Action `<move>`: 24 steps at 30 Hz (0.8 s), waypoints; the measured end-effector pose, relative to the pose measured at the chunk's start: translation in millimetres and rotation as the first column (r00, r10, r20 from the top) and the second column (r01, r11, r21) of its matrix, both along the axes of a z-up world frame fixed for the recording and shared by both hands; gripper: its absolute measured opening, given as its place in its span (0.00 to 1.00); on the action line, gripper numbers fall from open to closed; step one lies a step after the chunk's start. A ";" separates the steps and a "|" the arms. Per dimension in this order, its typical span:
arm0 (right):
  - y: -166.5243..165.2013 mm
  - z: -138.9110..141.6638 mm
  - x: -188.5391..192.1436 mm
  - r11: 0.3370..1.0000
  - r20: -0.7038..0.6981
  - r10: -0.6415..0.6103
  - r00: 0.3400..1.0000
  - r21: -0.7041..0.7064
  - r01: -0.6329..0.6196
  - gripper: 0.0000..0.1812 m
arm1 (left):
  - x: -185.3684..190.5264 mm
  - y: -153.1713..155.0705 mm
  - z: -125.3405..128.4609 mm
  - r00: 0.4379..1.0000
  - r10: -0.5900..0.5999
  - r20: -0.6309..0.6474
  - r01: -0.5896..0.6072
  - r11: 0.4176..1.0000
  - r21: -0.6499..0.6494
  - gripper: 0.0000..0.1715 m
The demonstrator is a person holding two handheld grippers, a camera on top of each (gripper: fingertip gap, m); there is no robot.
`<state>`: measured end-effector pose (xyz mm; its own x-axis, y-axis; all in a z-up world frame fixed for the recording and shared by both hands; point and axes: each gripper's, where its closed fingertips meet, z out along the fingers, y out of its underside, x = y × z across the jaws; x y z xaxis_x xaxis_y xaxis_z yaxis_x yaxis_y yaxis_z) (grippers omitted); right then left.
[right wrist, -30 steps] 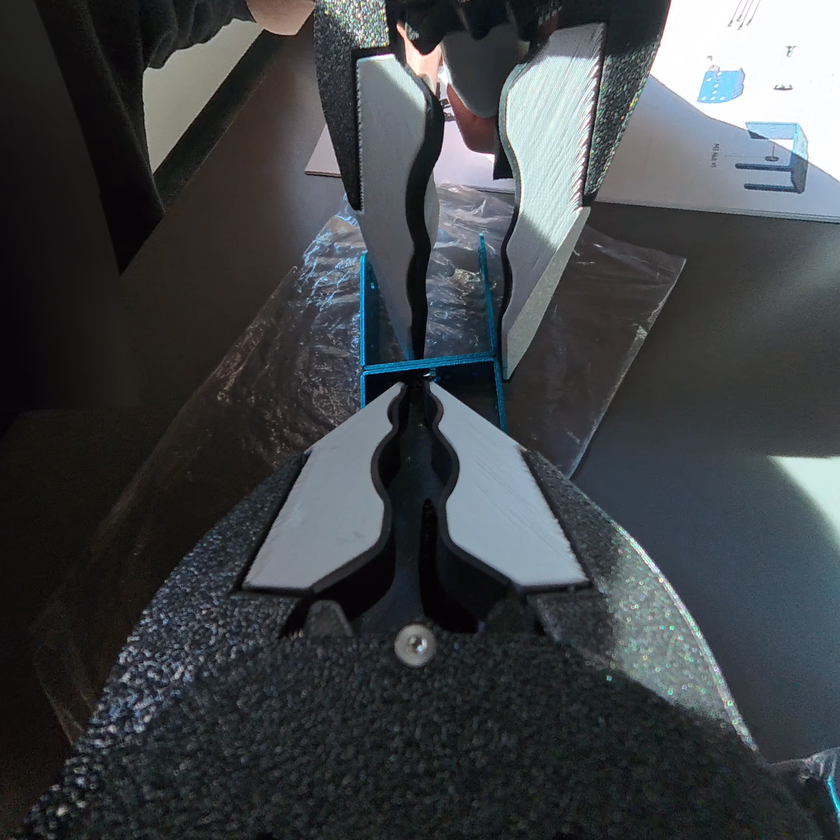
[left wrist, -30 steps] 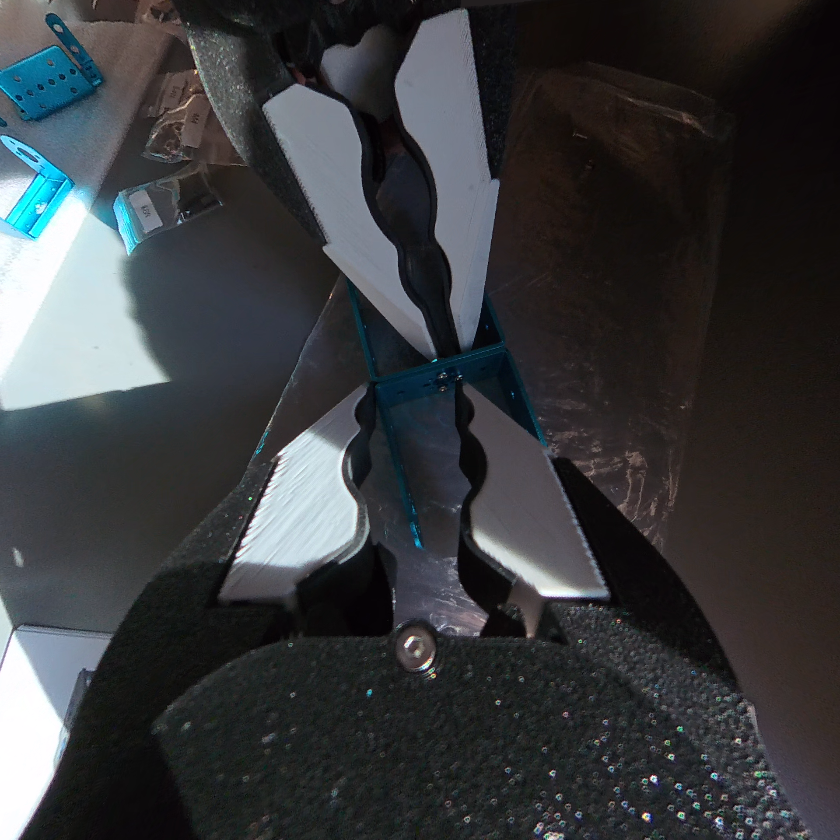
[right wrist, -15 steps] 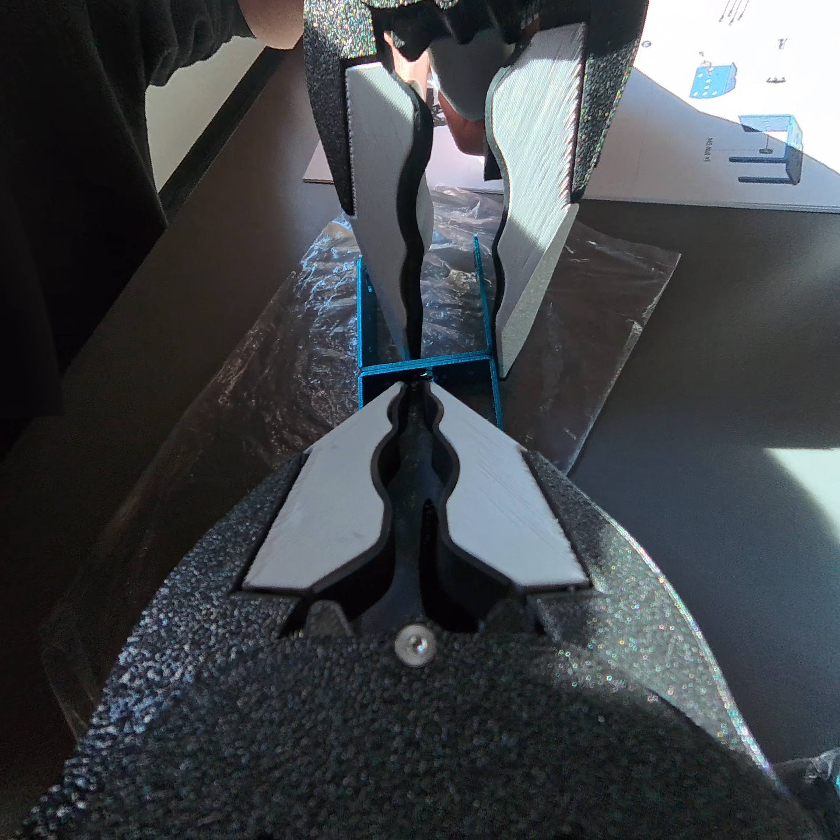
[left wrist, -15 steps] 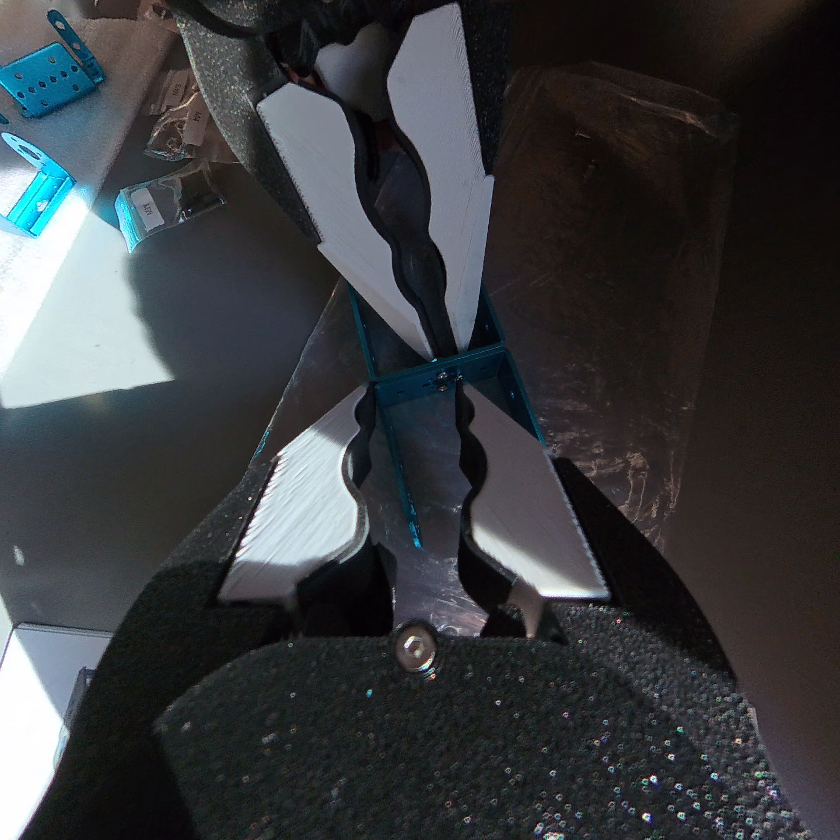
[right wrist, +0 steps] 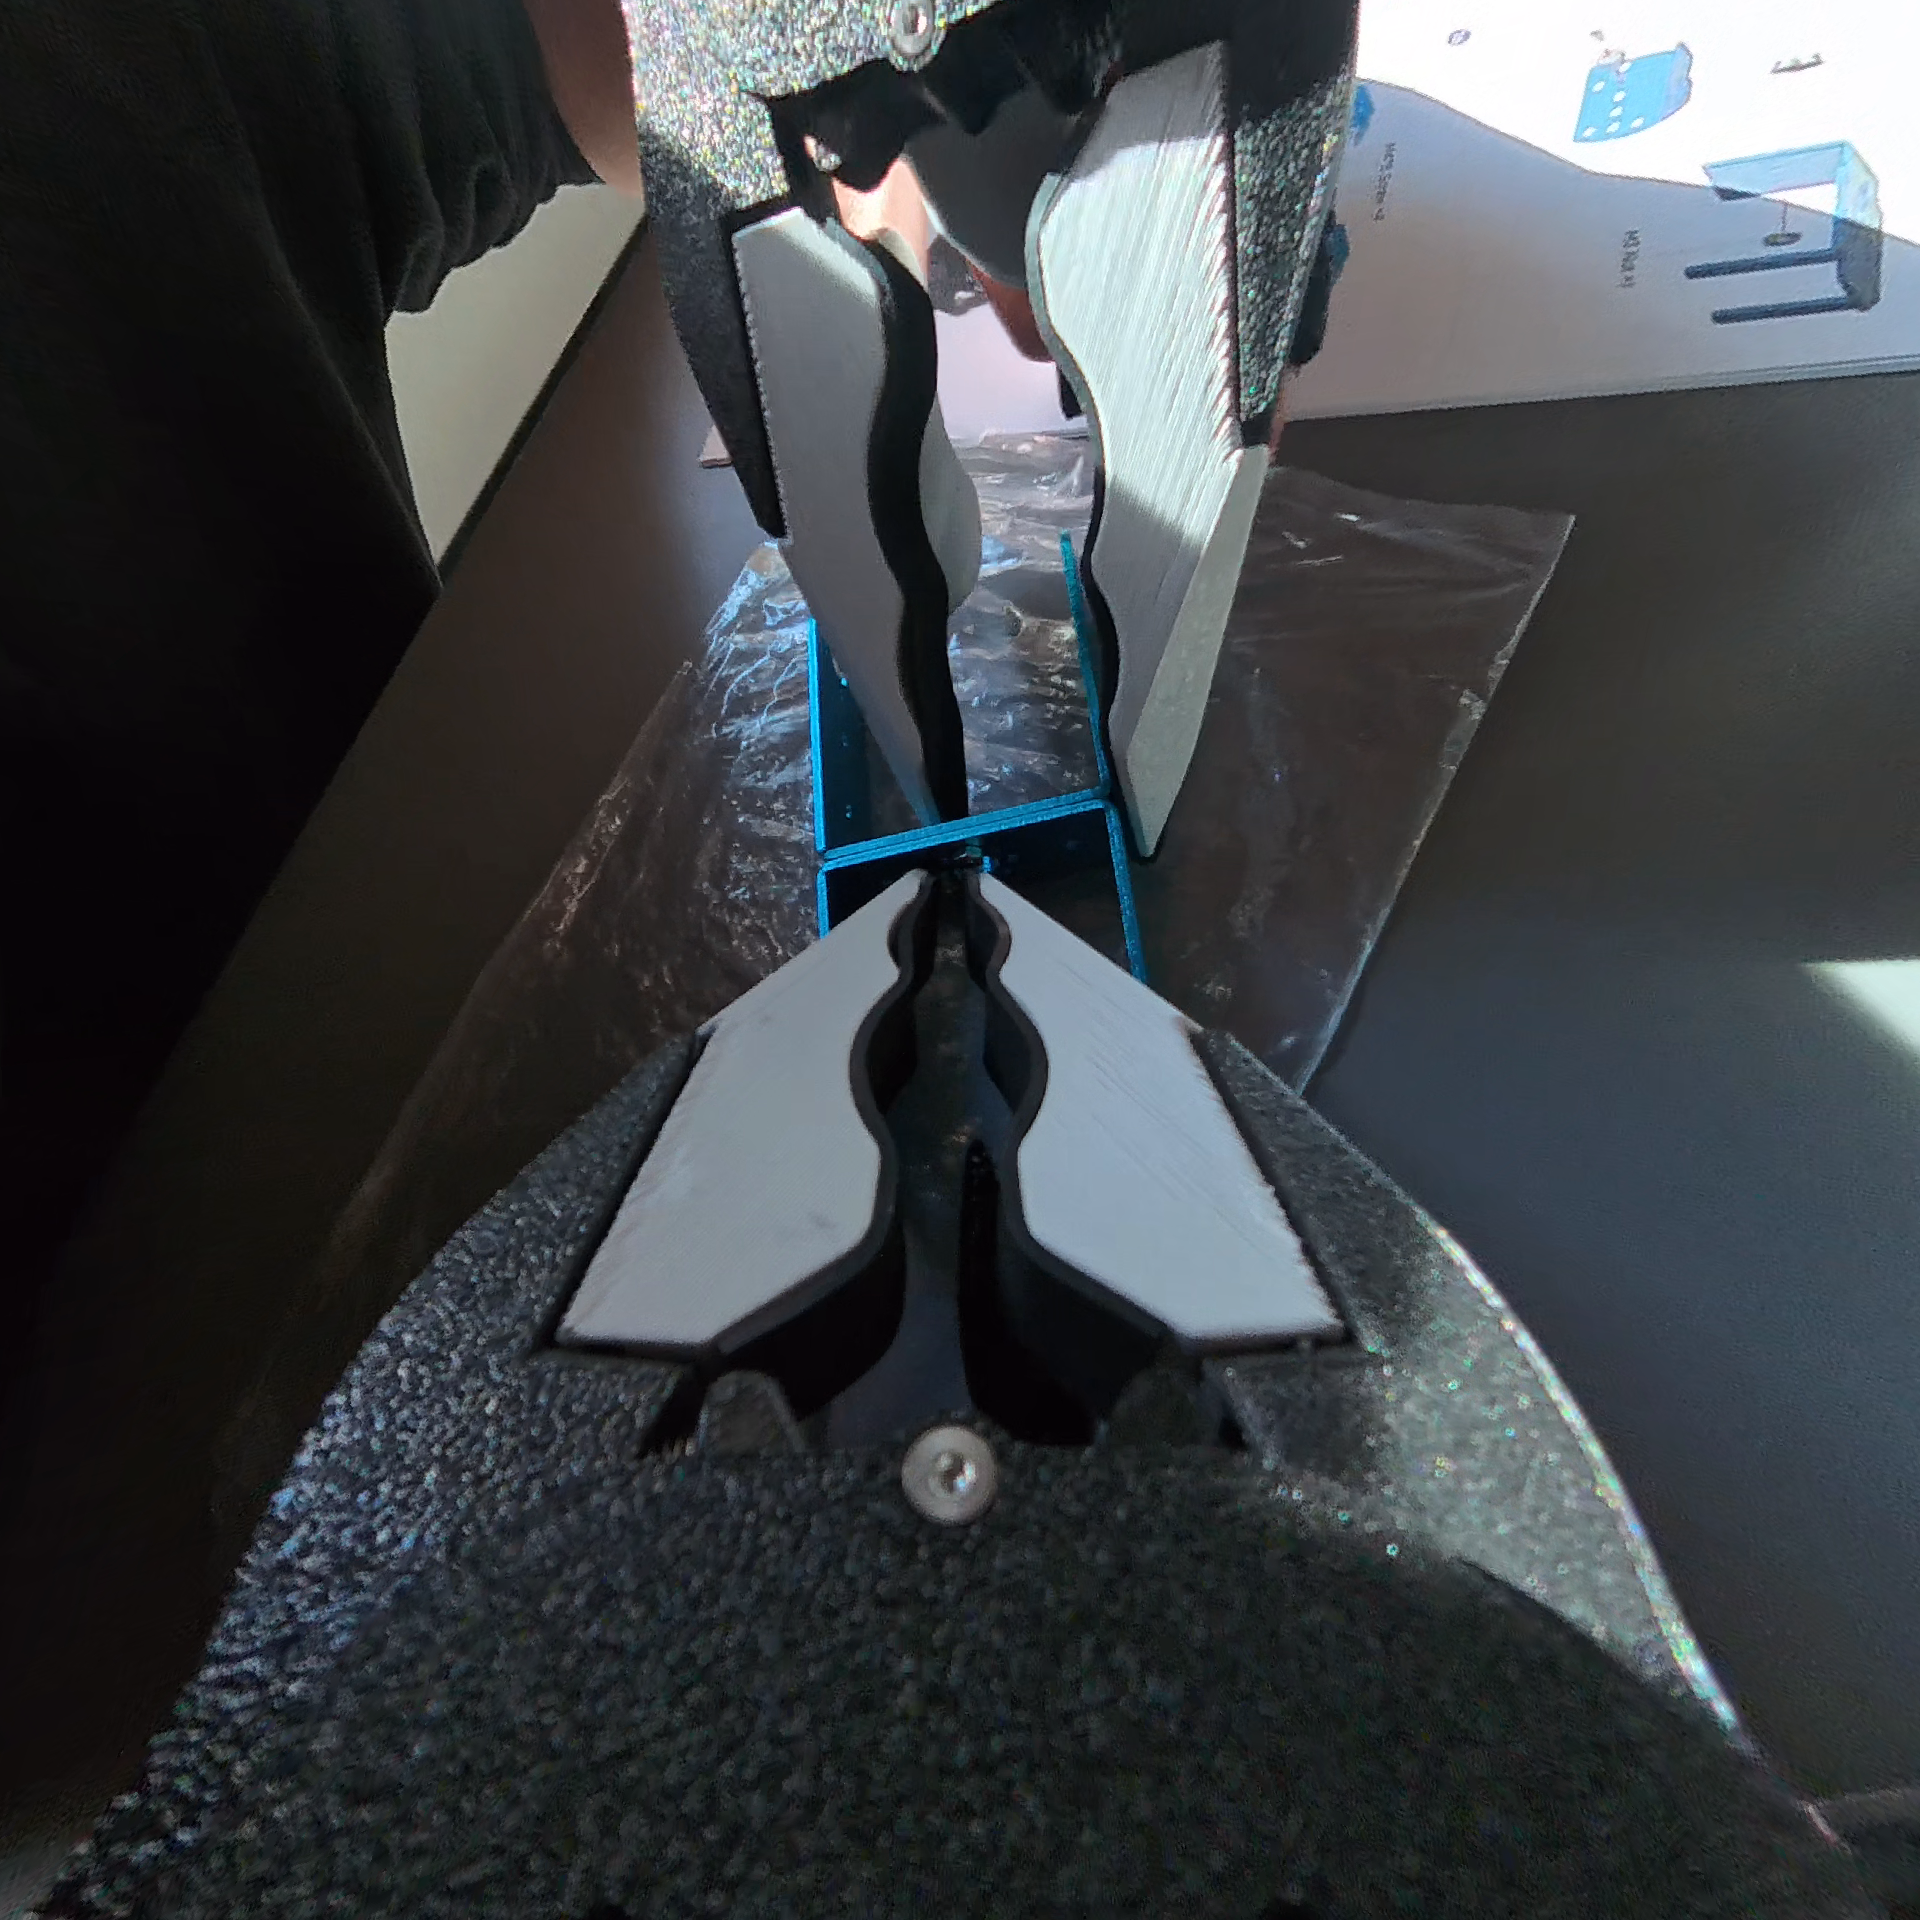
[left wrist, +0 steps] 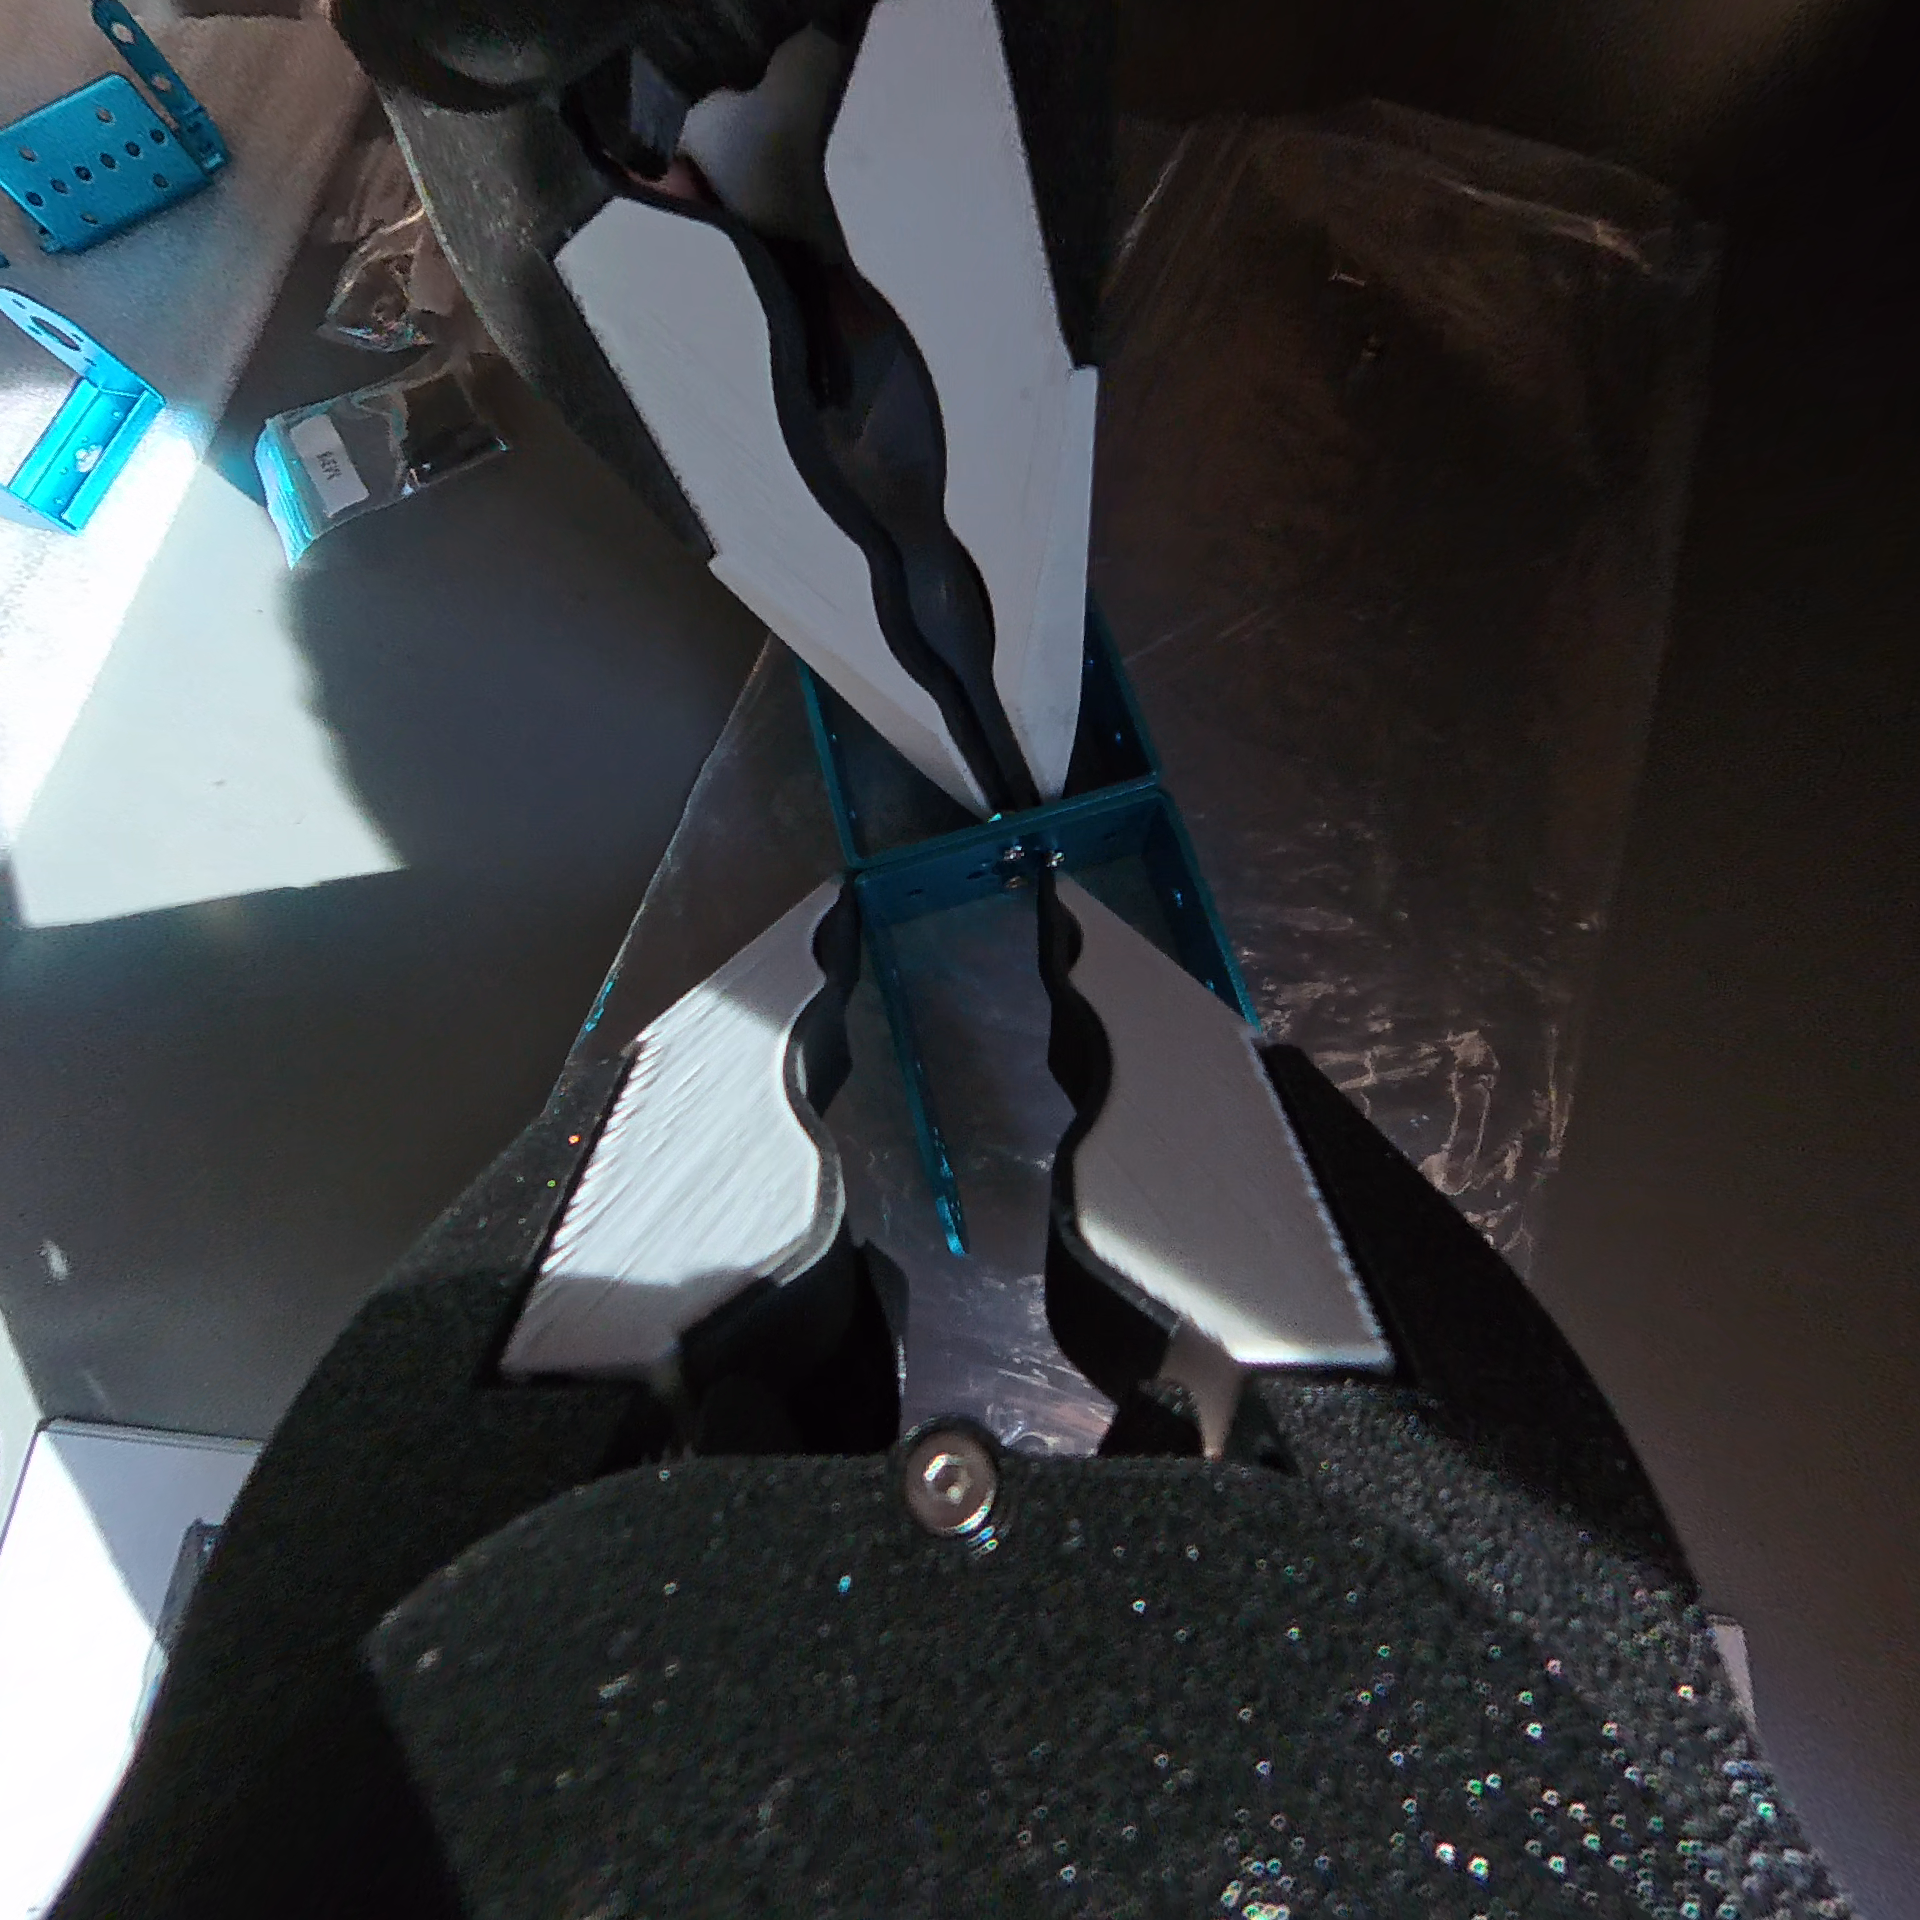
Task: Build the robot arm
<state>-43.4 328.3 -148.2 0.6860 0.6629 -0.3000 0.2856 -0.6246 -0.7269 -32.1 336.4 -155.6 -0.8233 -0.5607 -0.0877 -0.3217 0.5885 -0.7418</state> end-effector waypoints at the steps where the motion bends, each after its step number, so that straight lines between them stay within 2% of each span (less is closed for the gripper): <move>1: 0.2 0.0 0.0 1.000 -0.004 -0.003 1.000 -0.003 0.003 0.02 | 0.1 0.0 0.0 1.000 0.000 0.000 0.000 1.000 0.000 0.19; 10: 3.1 2.2 4.1 0.998 -0.041 -0.053 0.998 -0.025 0.052 0.02 | 0.2 -0.1 -0.8 1.000 0.000 -0.004 0.000 1.000 0.002 0.19; 19: -1.8 11.4 2.8 1.000 -0.051 -0.008 0.999 0.006 0.008 0.02 | -1.4 0.5 -0.1 1.000 -0.006 -0.002 0.006 1.000 -0.001 0.19; 23: 1.3 15.5 8.5 0.992 0.053 0.021 0.998 0.124 -0.028 0.20 | -2.7 0.6 4.0 1.000 -0.011 -0.004 0.011 0.999 -0.036 0.20; 24: 2.7 15.5 11.9 0.986 0.097 0.019 0.995 0.161 -0.034 0.20 | -2.1 1.2 5.1 1.000 -0.006 -0.006 0.006 0.999 -0.044 0.21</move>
